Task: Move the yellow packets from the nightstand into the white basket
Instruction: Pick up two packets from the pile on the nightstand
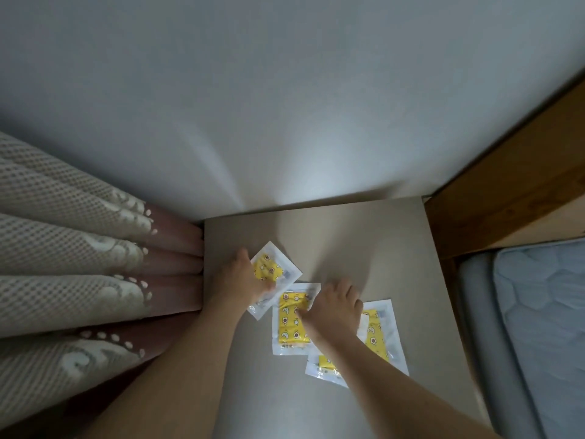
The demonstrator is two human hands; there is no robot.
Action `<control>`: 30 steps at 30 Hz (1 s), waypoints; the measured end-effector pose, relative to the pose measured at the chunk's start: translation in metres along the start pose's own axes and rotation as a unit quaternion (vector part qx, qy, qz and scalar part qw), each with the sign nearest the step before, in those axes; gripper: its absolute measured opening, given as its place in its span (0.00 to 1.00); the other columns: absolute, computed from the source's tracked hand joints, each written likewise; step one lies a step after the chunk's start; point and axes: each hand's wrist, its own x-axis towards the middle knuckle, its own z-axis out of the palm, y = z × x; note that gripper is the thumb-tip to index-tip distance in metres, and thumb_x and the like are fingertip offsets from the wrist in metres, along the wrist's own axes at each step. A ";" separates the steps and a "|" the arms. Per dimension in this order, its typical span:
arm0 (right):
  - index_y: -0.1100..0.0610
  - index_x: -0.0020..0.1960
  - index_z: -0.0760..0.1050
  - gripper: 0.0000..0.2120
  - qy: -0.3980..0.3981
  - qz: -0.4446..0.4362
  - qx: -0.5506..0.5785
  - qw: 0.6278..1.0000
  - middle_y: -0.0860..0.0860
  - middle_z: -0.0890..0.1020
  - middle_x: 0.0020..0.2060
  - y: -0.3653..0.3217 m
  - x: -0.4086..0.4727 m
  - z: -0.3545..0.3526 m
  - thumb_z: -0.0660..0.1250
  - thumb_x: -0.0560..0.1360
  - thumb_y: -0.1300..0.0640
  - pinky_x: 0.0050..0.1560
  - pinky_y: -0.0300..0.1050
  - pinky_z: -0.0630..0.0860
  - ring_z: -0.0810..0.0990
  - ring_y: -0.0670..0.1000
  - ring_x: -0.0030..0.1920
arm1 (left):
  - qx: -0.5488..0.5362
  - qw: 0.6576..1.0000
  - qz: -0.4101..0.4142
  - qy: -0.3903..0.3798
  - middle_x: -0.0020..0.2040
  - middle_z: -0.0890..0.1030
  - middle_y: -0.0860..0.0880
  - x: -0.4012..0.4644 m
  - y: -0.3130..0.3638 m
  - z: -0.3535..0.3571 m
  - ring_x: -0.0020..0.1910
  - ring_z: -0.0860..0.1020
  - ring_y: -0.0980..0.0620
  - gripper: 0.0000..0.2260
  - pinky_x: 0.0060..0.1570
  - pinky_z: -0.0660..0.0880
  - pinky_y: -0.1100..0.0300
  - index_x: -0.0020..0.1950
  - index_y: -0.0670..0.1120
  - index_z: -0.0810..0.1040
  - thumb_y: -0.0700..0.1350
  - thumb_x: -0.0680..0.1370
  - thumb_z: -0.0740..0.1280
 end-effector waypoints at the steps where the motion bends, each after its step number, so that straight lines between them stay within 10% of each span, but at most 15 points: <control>1: 0.55 0.60 0.69 0.23 -0.005 0.010 0.008 1.000 0.52 0.67 0.57 -0.003 0.001 0.001 0.66 0.72 0.44 0.60 0.47 0.64 0.66 0.55 0.61 | -0.020 1.000 -0.012 -0.010 0.46 0.77 0.50 -0.001 -0.001 0.000 0.45 0.79 0.45 0.26 0.47 0.79 0.50 0.50 0.48 0.68 0.59 0.61 0.74; 19: 0.58 0.60 0.71 0.13 0.017 0.016 0.042 0.999 0.55 0.73 0.59 -0.010 0.014 0.002 0.59 0.76 0.59 0.61 0.48 0.67 0.70 0.57 0.62 | 0.033 0.999 0.016 -0.010 0.52 0.79 0.50 -0.019 -0.023 0.001 0.50 0.79 0.48 0.09 0.47 0.78 0.55 0.55 0.48 0.73 0.48 0.76 0.65; 24: 0.53 0.41 0.66 0.10 -0.034 -0.063 0.221 0.973 0.52 0.76 0.41 -0.011 -0.014 -0.030 0.54 0.80 0.60 0.41 0.45 0.69 0.75 0.56 0.42 | 0.019 0.999 0.016 0.024 0.55 0.78 0.46 -0.048 -0.013 -0.017 0.53 0.77 0.43 0.08 0.43 0.71 0.56 0.55 0.45 0.71 0.45 0.77 0.62; 30: 0.55 0.49 0.66 0.06 0.059 -0.081 0.309 0.946 0.51 0.76 0.37 0.019 -0.073 -0.121 0.54 0.82 0.55 0.35 0.46 0.68 0.75 0.55 0.37 | -0.098 0.986 0.060 0.121 0.56 0.79 0.43 -0.132 0.041 -0.071 0.56 0.77 0.40 0.12 0.47 0.70 0.54 0.60 0.44 0.72 0.47 0.79 0.62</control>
